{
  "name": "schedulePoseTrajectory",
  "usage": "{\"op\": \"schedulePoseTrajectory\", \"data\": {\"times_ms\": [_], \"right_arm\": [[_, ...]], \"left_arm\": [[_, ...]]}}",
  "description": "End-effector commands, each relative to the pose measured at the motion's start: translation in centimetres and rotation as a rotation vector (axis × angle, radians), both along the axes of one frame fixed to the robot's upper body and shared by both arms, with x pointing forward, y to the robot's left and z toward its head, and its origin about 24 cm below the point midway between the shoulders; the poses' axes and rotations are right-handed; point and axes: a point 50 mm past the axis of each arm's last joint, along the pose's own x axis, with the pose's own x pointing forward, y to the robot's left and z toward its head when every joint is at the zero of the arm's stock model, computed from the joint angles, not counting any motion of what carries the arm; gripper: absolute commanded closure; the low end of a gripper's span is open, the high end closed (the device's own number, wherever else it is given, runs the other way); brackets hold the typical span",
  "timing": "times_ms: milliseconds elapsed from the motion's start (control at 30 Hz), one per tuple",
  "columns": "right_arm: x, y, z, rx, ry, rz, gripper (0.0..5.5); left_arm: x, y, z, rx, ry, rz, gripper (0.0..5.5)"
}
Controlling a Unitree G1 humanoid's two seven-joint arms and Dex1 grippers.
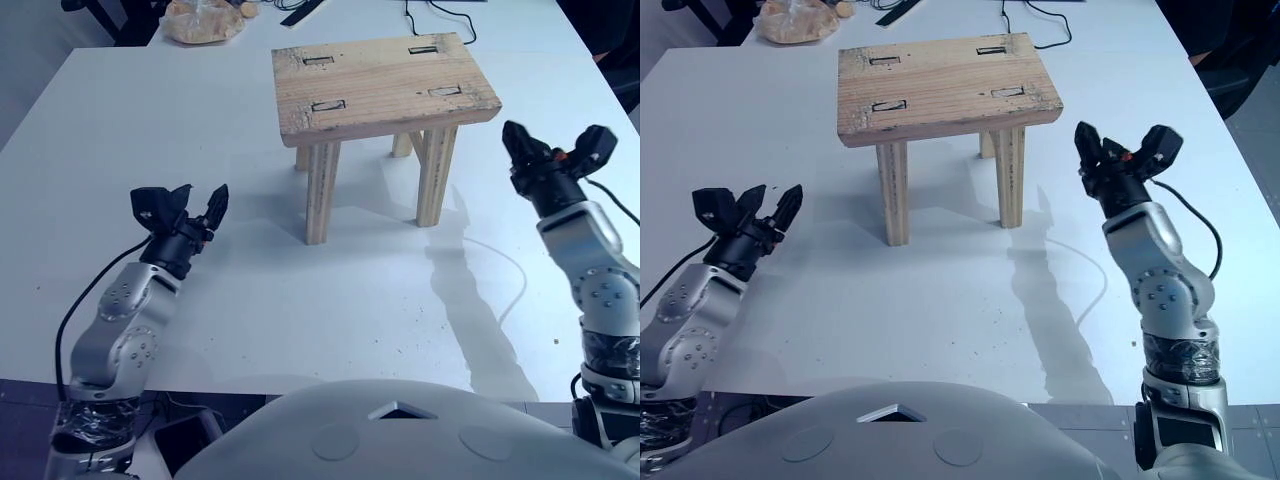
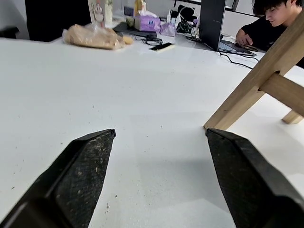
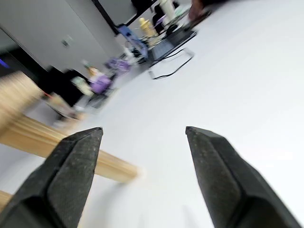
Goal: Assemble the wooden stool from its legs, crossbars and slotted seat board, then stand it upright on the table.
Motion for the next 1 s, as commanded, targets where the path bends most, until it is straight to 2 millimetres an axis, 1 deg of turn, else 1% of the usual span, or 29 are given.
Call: {"op": "schedulePoseTrajectory", "data": {"times_ms": [33,233,400,633,800,1000], "right_arm": [[-0.9,1.2,-6.0,-0.367,0.041,0.126,2.30],[-0.2,1.0,-9.7,-0.362,0.045,0.107,2.30],[-0.3,0.9,-11.4,-0.331,0.053,0.060,2.30],[0.2,0.6,-12.7,-0.341,0.066,-0.007,2.30],[1.1,0.8,-12.8,-0.381,0.051,-0.009,2.30],[1.5,0.3,-13.0,-0.425,0.050,-0.016,2.30]], "left_arm": [[2.0,-2.2,-2.6,0.116,-0.058,0.003,1.97],[3.6,-3.3,-4.1,0.109,-0.116,0.020,1.97],[4.4,-3.8,-4.8,0.117,-0.145,0.021,1.97],[5.0,-3.9,-6.3,0.104,-0.113,0.067,1.97],[5.6,-2.8,-7.4,0.091,-0.078,0.176,1.97],[5.8,-2.0,-8.2,0.079,-0.050,0.256,1.97]]}}
